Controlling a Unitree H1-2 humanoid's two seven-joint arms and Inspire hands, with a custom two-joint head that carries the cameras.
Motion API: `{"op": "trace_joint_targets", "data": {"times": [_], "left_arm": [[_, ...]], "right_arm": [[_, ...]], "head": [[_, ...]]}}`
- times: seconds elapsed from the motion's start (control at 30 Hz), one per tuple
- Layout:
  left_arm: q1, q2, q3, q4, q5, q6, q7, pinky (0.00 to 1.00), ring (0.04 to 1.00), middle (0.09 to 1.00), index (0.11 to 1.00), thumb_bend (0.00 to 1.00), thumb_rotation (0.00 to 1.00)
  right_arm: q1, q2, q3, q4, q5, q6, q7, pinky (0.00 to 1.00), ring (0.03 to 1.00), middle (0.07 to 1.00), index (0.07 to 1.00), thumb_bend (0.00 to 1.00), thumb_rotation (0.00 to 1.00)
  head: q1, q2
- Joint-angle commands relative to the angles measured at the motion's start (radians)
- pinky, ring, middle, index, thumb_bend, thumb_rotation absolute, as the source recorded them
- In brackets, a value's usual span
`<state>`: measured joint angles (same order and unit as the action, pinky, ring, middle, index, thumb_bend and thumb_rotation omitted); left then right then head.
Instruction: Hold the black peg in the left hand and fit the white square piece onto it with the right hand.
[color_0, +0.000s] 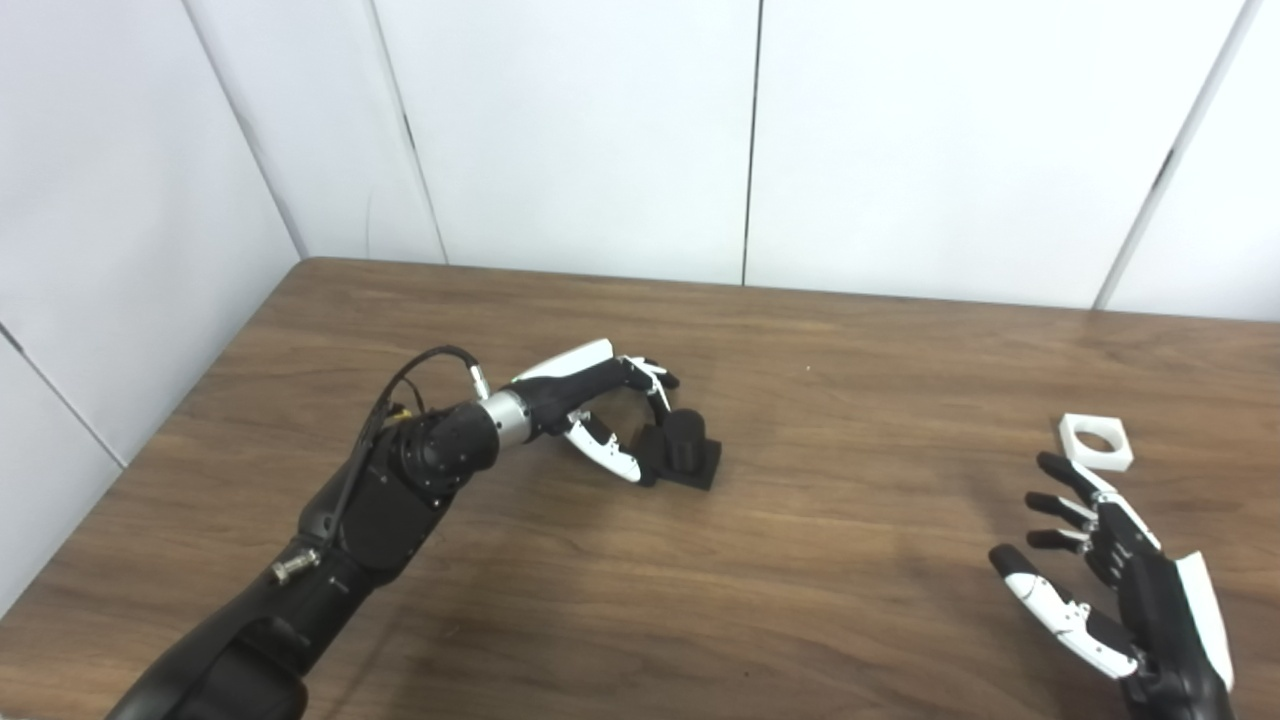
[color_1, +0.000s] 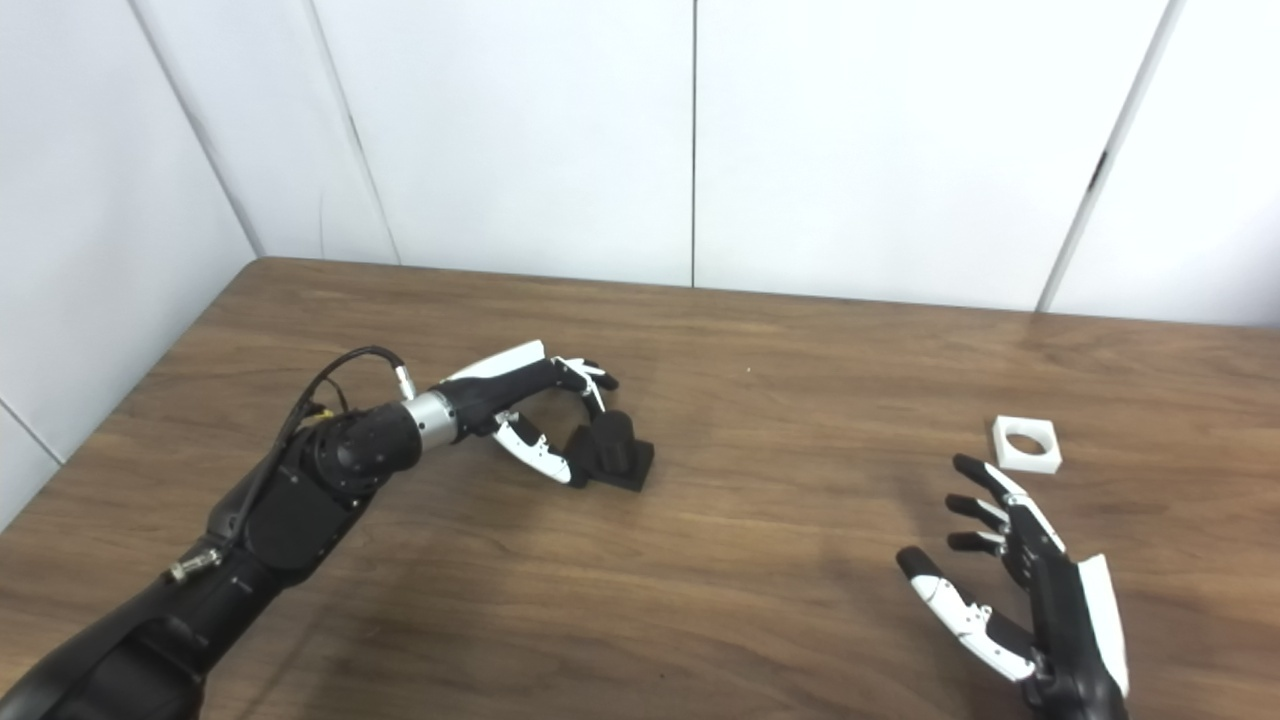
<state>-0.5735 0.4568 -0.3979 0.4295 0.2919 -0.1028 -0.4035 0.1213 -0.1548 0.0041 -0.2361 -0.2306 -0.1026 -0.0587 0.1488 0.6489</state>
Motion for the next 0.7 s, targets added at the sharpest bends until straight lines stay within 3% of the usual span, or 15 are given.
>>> {"op": "trace_joint_targets", "data": {"times": [0.0, 0.67], "left_arm": [[0.022, -0.031, -0.055, 0.009, 0.007, 0.003, -0.100, 0.95, 0.983, 0.901, 0.488, 0.52, 0.08], [0.023, -0.063, -0.146, -0.022, 0.013, -0.003, -0.145, 0.99, 0.988, 0.906, 0.488, 0.52, 0.08]], "right_arm": [[-0.014, 0.018, -0.003, -0.027, 0.003, -0.049, -0.012, 0.64, 0.770, 0.872, 0.826, 0.63, 0.39], [-0.005, 0.019, -0.006, -0.034, -0.007, -0.048, -0.017, 0.64, 0.765, 0.863, 0.823, 0.65, 0.44]], "head": [[0.000, 0.001], [-0.014, 0.009]]}}
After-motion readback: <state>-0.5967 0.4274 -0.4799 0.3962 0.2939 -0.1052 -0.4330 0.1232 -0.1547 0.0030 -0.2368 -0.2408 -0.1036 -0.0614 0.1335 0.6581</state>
